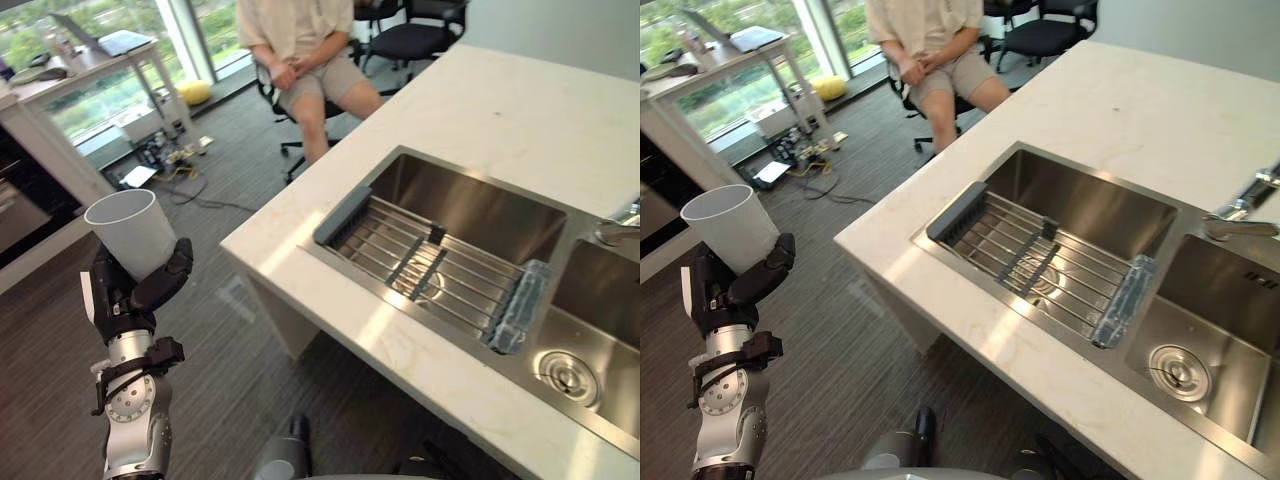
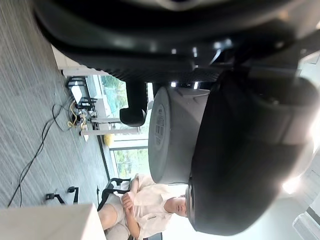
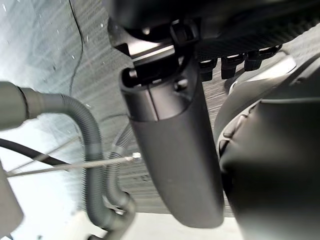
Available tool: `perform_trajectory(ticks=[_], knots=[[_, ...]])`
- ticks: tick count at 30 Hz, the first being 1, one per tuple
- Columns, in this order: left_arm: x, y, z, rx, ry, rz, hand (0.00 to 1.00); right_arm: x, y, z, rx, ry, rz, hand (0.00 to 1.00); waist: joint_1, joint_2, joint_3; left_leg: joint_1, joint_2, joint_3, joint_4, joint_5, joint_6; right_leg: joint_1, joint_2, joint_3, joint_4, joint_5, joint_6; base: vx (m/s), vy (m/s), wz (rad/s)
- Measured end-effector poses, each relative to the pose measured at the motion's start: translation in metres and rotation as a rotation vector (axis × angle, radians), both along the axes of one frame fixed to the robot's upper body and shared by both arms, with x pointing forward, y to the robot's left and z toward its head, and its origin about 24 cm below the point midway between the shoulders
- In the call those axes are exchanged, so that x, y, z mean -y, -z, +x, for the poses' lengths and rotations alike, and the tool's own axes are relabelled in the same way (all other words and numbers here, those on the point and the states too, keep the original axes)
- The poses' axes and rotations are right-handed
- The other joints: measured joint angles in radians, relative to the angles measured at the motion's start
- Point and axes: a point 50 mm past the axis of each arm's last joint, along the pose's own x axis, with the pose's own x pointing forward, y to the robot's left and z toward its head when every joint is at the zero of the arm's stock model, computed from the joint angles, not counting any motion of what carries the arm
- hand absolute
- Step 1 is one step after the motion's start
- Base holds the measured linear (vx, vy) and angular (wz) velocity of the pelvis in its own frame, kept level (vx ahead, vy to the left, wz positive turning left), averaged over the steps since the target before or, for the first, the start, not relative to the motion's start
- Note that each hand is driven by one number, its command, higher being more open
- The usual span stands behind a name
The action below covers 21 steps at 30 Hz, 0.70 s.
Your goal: Walk over to the sink, pick up the cup, carry it to the dishwasher, place the cup inside the dishwasher, then close the dishwasher door
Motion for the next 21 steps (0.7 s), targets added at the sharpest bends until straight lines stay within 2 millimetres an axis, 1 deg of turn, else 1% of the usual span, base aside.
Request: perform_trajectory(ticks=[1,2,3,4,5,6,7,8,9,10,11,12,13,14,15,16,17,18,19,20,21], knots=[[0.0,-0.003,0.001,0.025,0.021,-0.009,0.0,0.007,-0.002,-0.005,-0.003,0.016,-0.024,1.0,-0.004,0.013,-0.013,0.016,0.078,0.029,0.077,0.022,0.025,-0.012,-0.06,-0.056,0.038,0.002,0.003,-0.15,0.205,1.19],[-0.001,-0.005,0.001,0.041,0.026,-0.017,0.0,0.016,-0.004,-0.007,-0.002,0.03,-0.051,1.0,-0.004,0.032,-0.027,0.021,0.13,0.072,0.117,0.123,0.099,-0.031,-0.085,-0.092,0.094,-0.007,0.002,-0.12,0.171,1.2],[-0.001,-0.007,0.002,0.058,0.026,-0.026,0.0,0.02,-0.006,-0.007,-0.001,0.034,-0.063,1.0,-0.011,0.033,-0.025,0.011,0.12,0.104,0.109,0.132,0.099,-0.051,-0.111,-0.095,0.136,-0.036,0.01,-0.1,0.057,1.04],[-0.002,-0.007,0.003,0.077,0.011,-0.058,0.0,0.019,-0.005,-0.004,-0.001,0.038,-0.055,1.0,-0.012,0.04,-0.029,0.004,0.088,0.14,0.022,0.142,0.126,-0.097,-0.073,-0.116,0.201,-0.084,-0.013,-0.07,-0.169,1.56],[-0.003,-0.011,0.006,0.1,0.005,-0.065,0.0,0.006,-0.001,-0.008,-0.011,0.046,-0.021,1.0,-0.036,-0.007,-0.048,0.028,-0.005,0.112,-0.17,0.207,0.154,-0.094,-0.013,-0.19,0.105,-0.081,-0.103,-0.07,-0.294,2.13],[0.004,-0.012,0.012,0.118,0.025,-0.088,0.0,0.005,0.0,-0.011,-0.009,0.065,-0.02,1.0,-0.059,0.018,-0.027,0.039,0.023,0.148,-0.107,0.154,0.184,-0.042,-0.008,-0.265,0.061,-0.055,-0.122,-0.07,-0.32,1.96],[0.005,-0.012,0.011,0.117,0.038,-0.08,0.0,0.007,-0.001,-0.012,-0.01,0.072,-0.026,1.0,-0.058,0.018,-0.023,0.057,0.041,0.178,-0.047,0.115,0.15,-0.029,-0.02,-0.285,0.062,-0.052,-0.125,-0.15,-0.122,1.6],[0.007,-0.007,0.008,0.087,0.067,-0.066,0.0,0.009,-0.001,-0.02,-0.023,0.084,-0.034,1.0,-0.057,0.015,-0.024,0.13,0.06,0.225,0.01,0.088,0.1,0.003,-0.061,-0.328,0.061,-0.043,-0.11,-0.17,0.043,1.13],[0.01,-0.007,0.007,0.079,0.084,-0.063,0.0,0.014,-0.003,-0.025,-0.031,0.063,-0.054,1.0,-0.058,0.023,-0.03,0.17,0.059,0.226,0.01,0.086,0.072,0.02,-0.082,-0.358,0.058,-0.039,-0.1,-0.13,0.096,1.04],[0.012,-0.008,0.005,0.08,0.098,-0.058,0.0,0.018,-0.004,-0.026,-0.035,0.049,-0.07,1.0,-0.059,0.033,-0.038,0.191,0.057,0.223,-0.002,0.096,0.057,0.022,-0.09,-0.376,0.058,-0.034,-0.091,-0.11,0.231,0.98],[0.017,-0.015,0.005,0.101,0.127,-0.045,0.0,0.026,-0.007,-0.028,-0.04,0.031,-0.098,1.0,-0.058,0.056,-0.052,0.208,0.035,0.214,-0.073,0.071,0.005,0.02,-0.108,-0.417,0.063,-0.021,-0.071,-0.12,0.307,1.2],[0.021,-0.021,0.006,0.12,0.159,-0.03,0.0,0.029,-0.007,-0.028,-0.041,0.026,-0.11,1.0,-0.063,0.066,-0.058,0.214,0.016,0.241,-0.143,0.049,-0.012,0.034,-0.125,-0.467,0.063,-0.004,-0.055,-0.15,0.363,1.29],[0.023,-0.023,0.006,0.125,0.175,-0.023,0.0,0.028,-0.007,-0.028,-0.042,0.029,-0.108,1.0,-0.068,0.067,-0.059,0.22,0.007,0.254,-0.174,0.042,-0.013,0.048,-0.129,-0.488,0.059,0.008,-0.052,-0.12,0.318,1.44],[0.028,-0.026,0.007,0.13,0.208,-0.019,0.0,0.026,-0.007,-0.03,-0.04,0.036,-0.109,1.0,-0.072,0.067,-0.059,0.238,-0.012,0.257,-0.235,0.024,-0.032,0.084,-0.13,-0.54,0.051,0.041,-0.045,-0.1,0.318,1.18],[0.033,-0.027,0.005,0.134,0.232,-0.024,0.0,0.024,-0.006,-0.031,-0.038,0.049,-0.107,1.0,-0.057,0.07,-0.06,0.265,-0.026,0.246,-0.302,0.006,-0.071,0.094,-0.126,-0.539,0.056,0.055,-0.045,-0.08,0.323,0.97],[0.034,-0.025,0.003,0.129,0.239,-0.034,0.0,0.022,-0.006,-0.028,-0.032,0.054,-0.105,1.0,-0.047,0.064,-0.057,0.278,-0.038,0.24,-0.33,0.013,-0.118,0.093,-0.131,-0.517,0.063,0.062,-0.042,-0.06,0.309,0.6],[0.035,-0.016,-0.002,0.086,0.243,-0.053,0.0,0.018,-0.004,-0.023,-0.024,0.057,-0.096,1.0,-0.039,0.046,-0.053,0.285,-0.068,0.219,-0.35,0.019,-0.104,0.089,-0.14,-0.432,0.054,0.087,-0.053,-0.06,0.261,0.71],[0.039,-0.004,-0.008,0.029,0.255,-0.073,0.0,0.013,-0.003,-0.022,-0.022,0.059,-0.081,1.0,-0.041,0.035,-0.06,0.274,-0.09,0.177,-0.358,0.019,-0.088,0.085,-0.135,-0.316,0.032,0.114,-0.073,-0.05,0.238,0.88],[0.042,0.001,-0.01,0.004,0.269,-0.088,0.0,0.009,-0.002,-0.022,-0.024,0.062,-0.067,1.0,-0.042,0.031,-0.063,0.266,-0.102,0.148,-0.36,0.018,-0.078,0.083,-0.13,-0.245,0.024,0.125,-0.091,-0.03,0.201,1.16],[0.048,0.009,-0.012,-0.024,0.288,-0.111,0.0,0.004,-0.001,-0.024,-0.019,0.087,-0.048,1.0,-0.045,0.025,-0.067,0.244,-0.121,0.098,-0.358,0.018,-0.062,0.074,-0.127,-0.141,0.031,0.144,-0.122,0.03,0.165,1.58],[0.059,0.017,-0.012,-0.053,0.328,-0.137,0.0,0.004,-0.001,-0.023,-0.005,0.104,-0.048,1.0,-0.062,0.025,-0.074,0.206,-0.135,0.012,-0.348,0.02,-0.041,0.04,-0.102,0.028,0.071,0.152,-0.155,0.05,0.118,2.05]])
